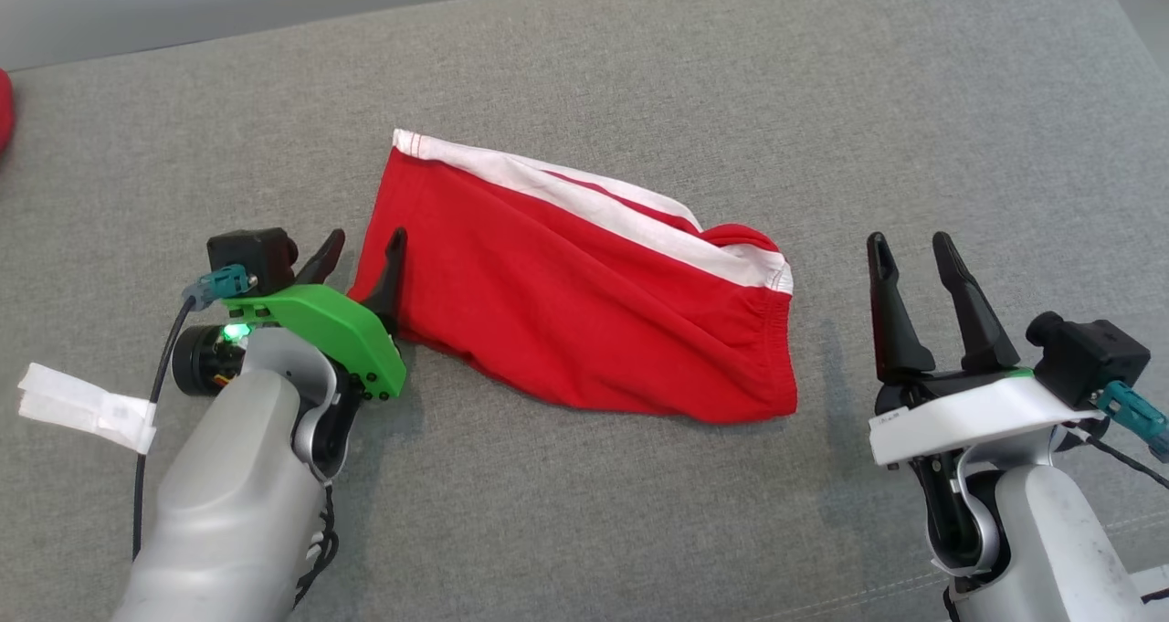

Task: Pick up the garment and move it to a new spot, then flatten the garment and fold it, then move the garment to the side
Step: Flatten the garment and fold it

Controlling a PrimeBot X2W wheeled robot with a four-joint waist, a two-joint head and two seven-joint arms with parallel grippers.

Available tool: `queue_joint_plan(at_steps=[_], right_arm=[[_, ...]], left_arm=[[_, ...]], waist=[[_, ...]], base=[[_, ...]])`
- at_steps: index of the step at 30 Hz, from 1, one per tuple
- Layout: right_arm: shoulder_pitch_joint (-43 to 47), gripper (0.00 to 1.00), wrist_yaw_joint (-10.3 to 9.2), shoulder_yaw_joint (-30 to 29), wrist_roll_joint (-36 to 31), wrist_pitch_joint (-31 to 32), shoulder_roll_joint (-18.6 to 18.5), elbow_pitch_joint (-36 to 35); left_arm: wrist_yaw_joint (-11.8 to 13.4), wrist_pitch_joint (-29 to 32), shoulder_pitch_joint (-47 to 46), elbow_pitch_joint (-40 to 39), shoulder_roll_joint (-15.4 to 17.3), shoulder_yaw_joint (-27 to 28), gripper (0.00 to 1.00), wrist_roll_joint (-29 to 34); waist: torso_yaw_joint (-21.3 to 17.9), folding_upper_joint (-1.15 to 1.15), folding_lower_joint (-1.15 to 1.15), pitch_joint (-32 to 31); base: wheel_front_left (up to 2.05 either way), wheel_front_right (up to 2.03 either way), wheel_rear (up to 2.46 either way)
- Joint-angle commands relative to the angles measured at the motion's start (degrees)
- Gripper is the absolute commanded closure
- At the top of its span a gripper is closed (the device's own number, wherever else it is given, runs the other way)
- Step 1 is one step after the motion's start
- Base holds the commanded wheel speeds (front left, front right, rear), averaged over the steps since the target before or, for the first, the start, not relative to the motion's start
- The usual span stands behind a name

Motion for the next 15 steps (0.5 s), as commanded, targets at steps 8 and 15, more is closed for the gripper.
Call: queue_joint_plan(at_steps=[8,15], right_arm=[[2.75,0.00,-0.04,-0.95,0.64,1.63,-0.03,-3.52],[2.95,0.00,-0.04,-0.71,0.90,1.81,-0.04,-4.40]], left_arm=[[1.06,3.83,4.73,-1.04,0.73,1.08,0.00,-3.23],[3.34,4.90,6.10,-0.06,1.46,1.08,0.00,-3.40]], waist=[[-0.97,0.00,0.00,-1.27],[-2.39,0.00,0.00,-0.68]], base=[[0.00,0.00,0.00],[0.00,0.00,0.00]])
